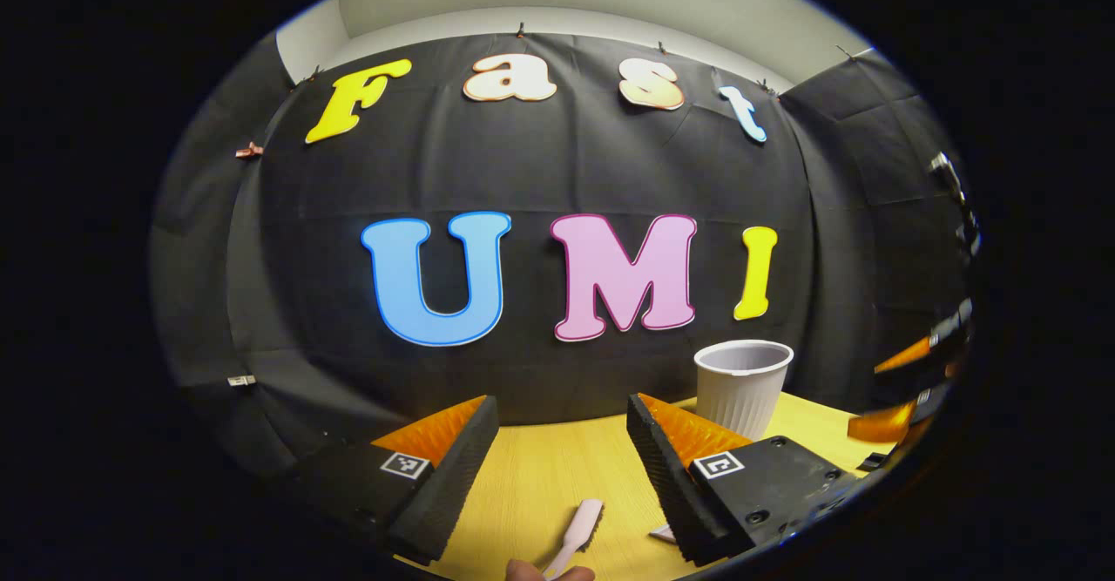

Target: Pick up the small broom and dustpan from the desktop, sweep the trash into the dustpan with the broom, and then empty the trash into the garbage bin.

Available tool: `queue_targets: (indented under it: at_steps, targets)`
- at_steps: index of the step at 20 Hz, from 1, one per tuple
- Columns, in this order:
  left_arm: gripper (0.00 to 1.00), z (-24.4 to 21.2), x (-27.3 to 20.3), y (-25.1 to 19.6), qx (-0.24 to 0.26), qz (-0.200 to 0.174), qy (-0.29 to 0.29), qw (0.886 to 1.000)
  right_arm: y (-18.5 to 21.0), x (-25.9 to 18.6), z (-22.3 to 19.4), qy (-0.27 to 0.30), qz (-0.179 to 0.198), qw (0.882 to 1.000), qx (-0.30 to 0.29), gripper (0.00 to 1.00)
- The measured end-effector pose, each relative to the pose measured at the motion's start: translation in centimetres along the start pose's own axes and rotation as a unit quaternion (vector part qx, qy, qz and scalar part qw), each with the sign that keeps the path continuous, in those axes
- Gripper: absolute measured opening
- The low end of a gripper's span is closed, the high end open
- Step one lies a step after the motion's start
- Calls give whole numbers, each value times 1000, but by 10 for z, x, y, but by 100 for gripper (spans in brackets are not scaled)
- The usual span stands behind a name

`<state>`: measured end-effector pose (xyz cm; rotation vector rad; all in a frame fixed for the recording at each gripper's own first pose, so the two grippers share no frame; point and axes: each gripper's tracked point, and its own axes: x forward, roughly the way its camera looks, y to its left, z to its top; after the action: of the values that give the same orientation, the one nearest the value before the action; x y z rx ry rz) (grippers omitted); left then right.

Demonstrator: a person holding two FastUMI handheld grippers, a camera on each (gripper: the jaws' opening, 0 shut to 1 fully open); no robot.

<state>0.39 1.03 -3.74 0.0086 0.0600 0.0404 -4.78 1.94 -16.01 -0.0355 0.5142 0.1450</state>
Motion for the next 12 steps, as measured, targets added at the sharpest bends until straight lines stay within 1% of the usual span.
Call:
queue_targets:
  at_steps: [1, 4, 6, 7, 8, 9, 11, 12]
  targets:
    - [94, -4, 1, 1, -1, 4, 4, 1000, 5, 7, -25, 39, 12, 999, 0, 96]
    - [94, -12, 0, 3, 9, 7, 10, 1000, 6, 26, -95, 131, 19, 991, 8, 95]
    - [94, -19, 1, 7, 17, 12, 15, 1000, 9, 39, -138, 190, 26, 981, 12, 94]
    - [94, -19, 2, 8, 17, 15, 17, 1000, 10, 48, -151, 204, 24, 978, 16, 93]
    - [94, -23, 2, 9, 17, 17, 20, 1000, 12, 59, -174, 227, 28, 973, 24, 92]
    - [94, -27, 3, 10, 21, 21, 24, 999, 16, 71, -199, 259, 30, 965, 30, 92]
    - [94, -31, 4, 12, 32, 23, 29, 999, 22, 85, -226, 299, 34, 953, 39, 91]
    - [94, -36, 5, 13, 39, 25, 34, 998, 22, 93, -234, 310, 32, 949, 38, 88]
